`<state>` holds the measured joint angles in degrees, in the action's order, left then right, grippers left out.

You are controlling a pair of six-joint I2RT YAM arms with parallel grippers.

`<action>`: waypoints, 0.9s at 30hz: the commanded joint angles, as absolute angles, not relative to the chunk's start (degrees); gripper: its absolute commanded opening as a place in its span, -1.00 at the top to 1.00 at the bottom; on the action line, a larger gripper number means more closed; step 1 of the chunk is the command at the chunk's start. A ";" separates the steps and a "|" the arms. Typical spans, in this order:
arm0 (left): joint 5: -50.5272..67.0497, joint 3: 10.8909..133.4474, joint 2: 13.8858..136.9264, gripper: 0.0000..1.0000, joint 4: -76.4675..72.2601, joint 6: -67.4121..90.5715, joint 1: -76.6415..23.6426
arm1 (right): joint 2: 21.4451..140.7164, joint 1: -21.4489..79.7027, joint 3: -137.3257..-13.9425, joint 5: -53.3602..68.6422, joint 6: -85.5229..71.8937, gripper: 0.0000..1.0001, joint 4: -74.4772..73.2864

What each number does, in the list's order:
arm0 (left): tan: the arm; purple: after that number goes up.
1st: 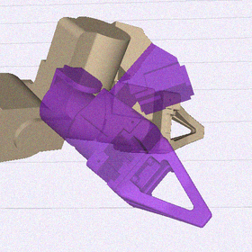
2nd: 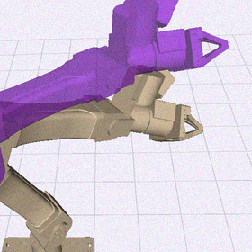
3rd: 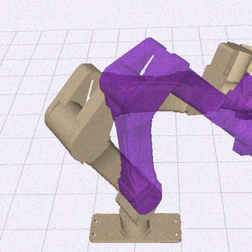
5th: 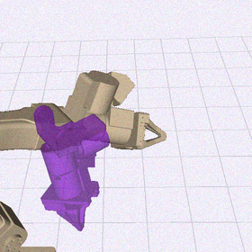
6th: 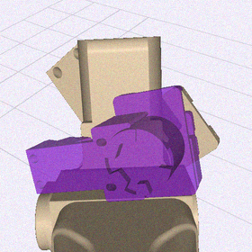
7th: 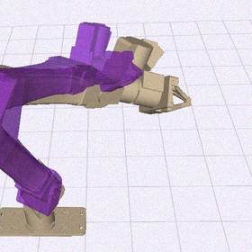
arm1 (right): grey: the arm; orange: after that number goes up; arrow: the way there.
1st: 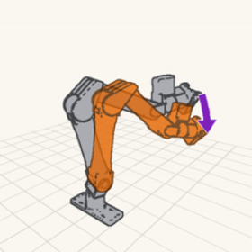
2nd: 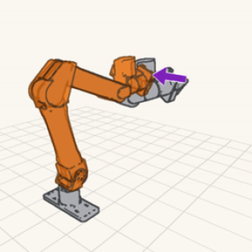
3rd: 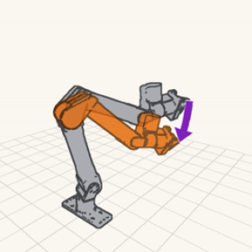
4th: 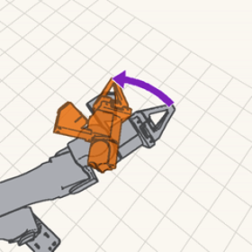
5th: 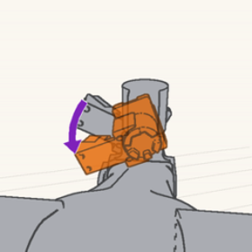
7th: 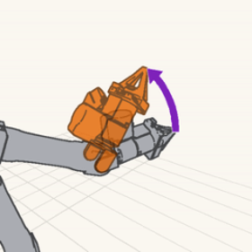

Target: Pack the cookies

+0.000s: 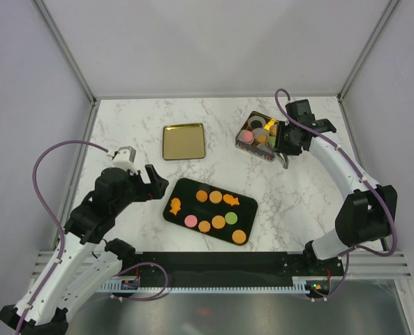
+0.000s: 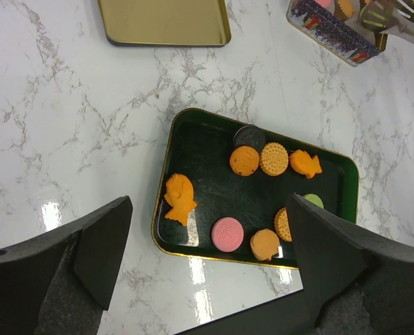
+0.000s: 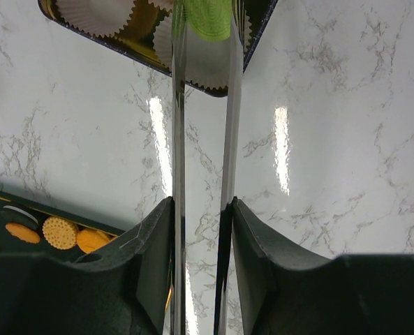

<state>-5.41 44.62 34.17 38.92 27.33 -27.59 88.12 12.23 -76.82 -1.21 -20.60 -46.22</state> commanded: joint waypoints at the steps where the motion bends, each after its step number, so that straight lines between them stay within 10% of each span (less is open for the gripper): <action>1: -4.92 44.65 34.01 -1.00 38.14 26.54 -27.60 | 84.99 11.95 -76.29 -1.05 -21.18 0.12 -44.39; 27: -4.83 44.65 33.31 -0.99 38.23 26.63 -27.60 | 81.83 12.04 -71.81 1.58 -21.27 0.05 -44.38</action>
<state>-5.39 44.62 33.87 38.92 27.33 -27.59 84.05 12.21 -72.01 0.84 -20.99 -45.80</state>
